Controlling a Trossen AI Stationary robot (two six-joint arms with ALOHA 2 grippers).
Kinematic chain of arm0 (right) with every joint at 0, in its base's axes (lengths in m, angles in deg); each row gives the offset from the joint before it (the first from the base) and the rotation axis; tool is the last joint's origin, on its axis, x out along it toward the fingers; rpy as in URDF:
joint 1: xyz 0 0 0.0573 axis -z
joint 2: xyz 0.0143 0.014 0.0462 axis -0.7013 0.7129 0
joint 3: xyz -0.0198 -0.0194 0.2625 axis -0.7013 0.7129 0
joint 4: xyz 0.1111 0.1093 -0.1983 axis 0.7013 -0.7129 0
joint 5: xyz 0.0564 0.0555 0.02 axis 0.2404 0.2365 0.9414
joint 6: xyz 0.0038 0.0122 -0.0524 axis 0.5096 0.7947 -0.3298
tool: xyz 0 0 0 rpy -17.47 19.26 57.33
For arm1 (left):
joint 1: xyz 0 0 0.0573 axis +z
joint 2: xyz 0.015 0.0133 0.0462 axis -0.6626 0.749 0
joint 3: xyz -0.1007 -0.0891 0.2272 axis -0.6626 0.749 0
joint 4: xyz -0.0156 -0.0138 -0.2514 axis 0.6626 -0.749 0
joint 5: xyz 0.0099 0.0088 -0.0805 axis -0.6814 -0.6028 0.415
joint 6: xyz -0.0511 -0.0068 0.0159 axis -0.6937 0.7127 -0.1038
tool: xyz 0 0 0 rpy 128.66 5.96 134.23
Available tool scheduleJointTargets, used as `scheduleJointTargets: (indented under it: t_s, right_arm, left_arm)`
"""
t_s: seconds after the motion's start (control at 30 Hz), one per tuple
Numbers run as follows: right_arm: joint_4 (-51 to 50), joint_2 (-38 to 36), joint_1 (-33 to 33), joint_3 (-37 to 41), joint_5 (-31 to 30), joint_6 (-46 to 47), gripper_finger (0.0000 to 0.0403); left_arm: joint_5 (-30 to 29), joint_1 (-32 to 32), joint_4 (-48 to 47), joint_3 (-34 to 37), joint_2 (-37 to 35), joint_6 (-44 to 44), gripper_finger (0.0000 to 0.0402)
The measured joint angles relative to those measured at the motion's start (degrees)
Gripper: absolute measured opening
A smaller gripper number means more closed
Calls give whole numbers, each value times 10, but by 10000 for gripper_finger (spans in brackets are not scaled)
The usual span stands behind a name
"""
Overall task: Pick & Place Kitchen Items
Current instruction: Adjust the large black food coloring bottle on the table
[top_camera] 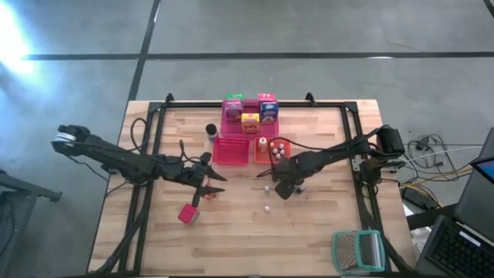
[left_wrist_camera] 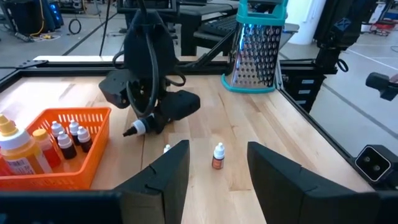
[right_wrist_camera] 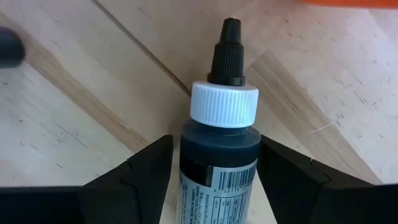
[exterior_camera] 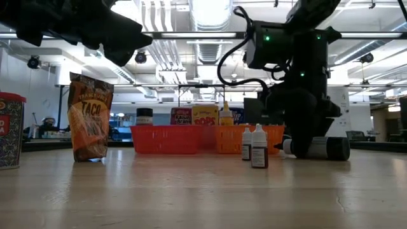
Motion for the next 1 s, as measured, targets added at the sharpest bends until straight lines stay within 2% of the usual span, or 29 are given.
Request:
scheduleJointTargets:
  t_s: [0.13, 0.4, 0.53, 0.63, 0.73, 0.87, 1.0]
  right_arm:
    - [8, -5, 0, 1, -4, 1, 196]
    - [17, -24, -21, 5, -15, 26, 121]
    - [18, -32, -57, 5, -51, 54, 110]
    - [23, -48, -94, 5, -109, 90, 116]
    - [42, -68, -136, 12, -197, 126, 123]
    - [101, -92, -181, 38, -333, 164, 119]
    - [189, -101, -202, 75, -419, 157, 112]
  left_arm:
    - [0, 0, 0, 0, 0, 0, 168]
    - [0, 0, -2, 0, 0, -1, 168]
    - [0, 0, -2, 0, 0, -2, 168]
    - [-1, 0, -2, 0, 0, -2, 168]
    - [-1, 0, -2, 0, 0, -1, 168]
    - [-3, 0, -3, 0, 0, -1, 168]
    - [-3, 0, -2, 0, 0, -2, 168]
